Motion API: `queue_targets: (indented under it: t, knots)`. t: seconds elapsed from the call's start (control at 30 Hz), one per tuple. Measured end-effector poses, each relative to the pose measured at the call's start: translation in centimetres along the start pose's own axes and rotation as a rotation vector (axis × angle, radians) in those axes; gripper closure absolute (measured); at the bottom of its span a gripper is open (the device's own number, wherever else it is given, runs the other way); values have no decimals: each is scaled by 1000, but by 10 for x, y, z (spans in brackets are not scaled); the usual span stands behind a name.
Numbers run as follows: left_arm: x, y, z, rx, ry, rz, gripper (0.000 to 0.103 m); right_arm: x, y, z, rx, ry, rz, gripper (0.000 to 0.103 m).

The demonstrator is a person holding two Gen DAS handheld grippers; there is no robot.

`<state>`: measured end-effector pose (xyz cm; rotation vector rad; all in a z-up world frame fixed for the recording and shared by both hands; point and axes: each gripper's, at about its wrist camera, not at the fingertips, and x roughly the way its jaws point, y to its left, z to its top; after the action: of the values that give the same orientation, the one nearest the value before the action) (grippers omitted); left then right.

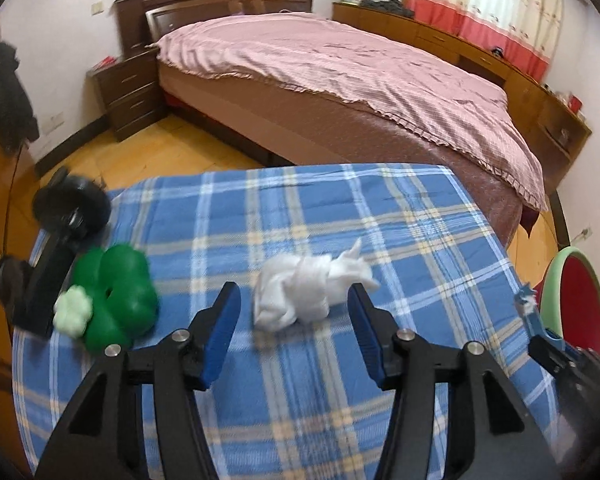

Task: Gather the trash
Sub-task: 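Grasp the blue plastic piece with the right tool while the left tool grasps the white sock, then carry the white sock and blue plastic piece over the red bin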

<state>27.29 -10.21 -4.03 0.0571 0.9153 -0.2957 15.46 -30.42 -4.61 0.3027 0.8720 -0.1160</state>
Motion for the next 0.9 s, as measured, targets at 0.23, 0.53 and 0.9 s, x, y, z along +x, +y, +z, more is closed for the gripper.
queue_targets:
  t: [0.23, 0.53, 0.9]
  knots:
    - [35, -12, 6, 74, 65, 10, 47, 5, -14, 4, 42, 7, -16, 81]
    - [56, -11, 8, 88, 93, 32, 47, 21, -10, 4, 37, 32, -5, 81]
    - [62, -12, 10, 73, 88, 18, 53, 27, -12, 4, 46, 42, 2, 81]
